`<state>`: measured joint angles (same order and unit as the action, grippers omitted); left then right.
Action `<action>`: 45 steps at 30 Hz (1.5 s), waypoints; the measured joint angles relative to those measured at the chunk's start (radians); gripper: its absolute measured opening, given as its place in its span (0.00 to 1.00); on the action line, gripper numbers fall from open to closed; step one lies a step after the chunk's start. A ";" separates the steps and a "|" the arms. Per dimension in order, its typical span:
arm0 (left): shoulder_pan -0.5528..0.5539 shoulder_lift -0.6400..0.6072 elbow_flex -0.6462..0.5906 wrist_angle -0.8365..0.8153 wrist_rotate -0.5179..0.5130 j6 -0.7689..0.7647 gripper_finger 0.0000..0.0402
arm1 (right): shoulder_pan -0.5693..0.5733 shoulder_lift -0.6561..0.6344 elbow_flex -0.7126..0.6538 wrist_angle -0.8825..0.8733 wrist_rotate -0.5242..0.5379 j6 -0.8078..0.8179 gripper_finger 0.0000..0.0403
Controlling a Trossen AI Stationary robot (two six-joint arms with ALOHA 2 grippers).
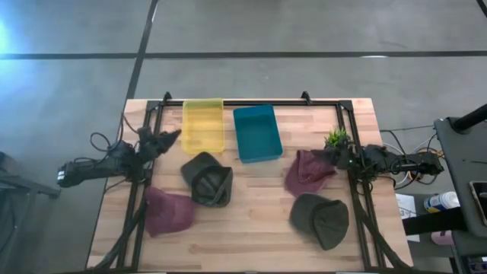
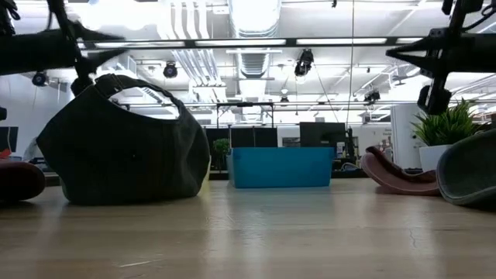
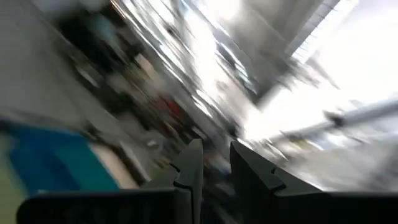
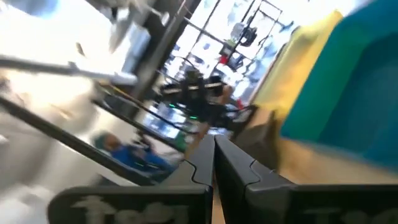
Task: Pick & Place hat
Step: Put the top black cap into the yellow bin
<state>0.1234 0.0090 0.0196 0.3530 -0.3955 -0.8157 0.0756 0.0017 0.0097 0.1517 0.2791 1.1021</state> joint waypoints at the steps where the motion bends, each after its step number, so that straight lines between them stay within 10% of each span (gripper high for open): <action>1: 0.000 0.000 0.000 0.014 -0.072 0.014 0.19 | 0.000 0.001 0.000 0.016 0.016 -0.004 0.02; 9: 0.001 0.009 0.000 0.044 -0.311 -0.050 0.19 | 0.000 0.001 0.001 0.088 0.221 -0.091 0.02; 15: -0.001 0.067 0.034 -0.080 -0.106 -0.147 0.16 | 0.000 0.000 0.001 0.176 0.229 -0.228 0.02; 27: -0.009 0.473 0.510 -1.242 0.193 -0.458 0.03 | 0.000 0.001 0.001 0.147 0.211 -0.144 0.02; 38: -0.013 0.738 0.538 -1.337 0.476 -0.579 0.39 | 0.000 0.070 -0.001 -0.044 0.148 0.095 0.20; 45: -0.029 0.769 0.442 -1.176 0.539 -0.717 0.43 | 0.000 0.118 -0.001 -0.045 0.122 0.123 0.34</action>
<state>0.0944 0.7784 0.4617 -0.8230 0.1433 -1.5332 0.0761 0.1196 0.0090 0.1069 0.4006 1.2246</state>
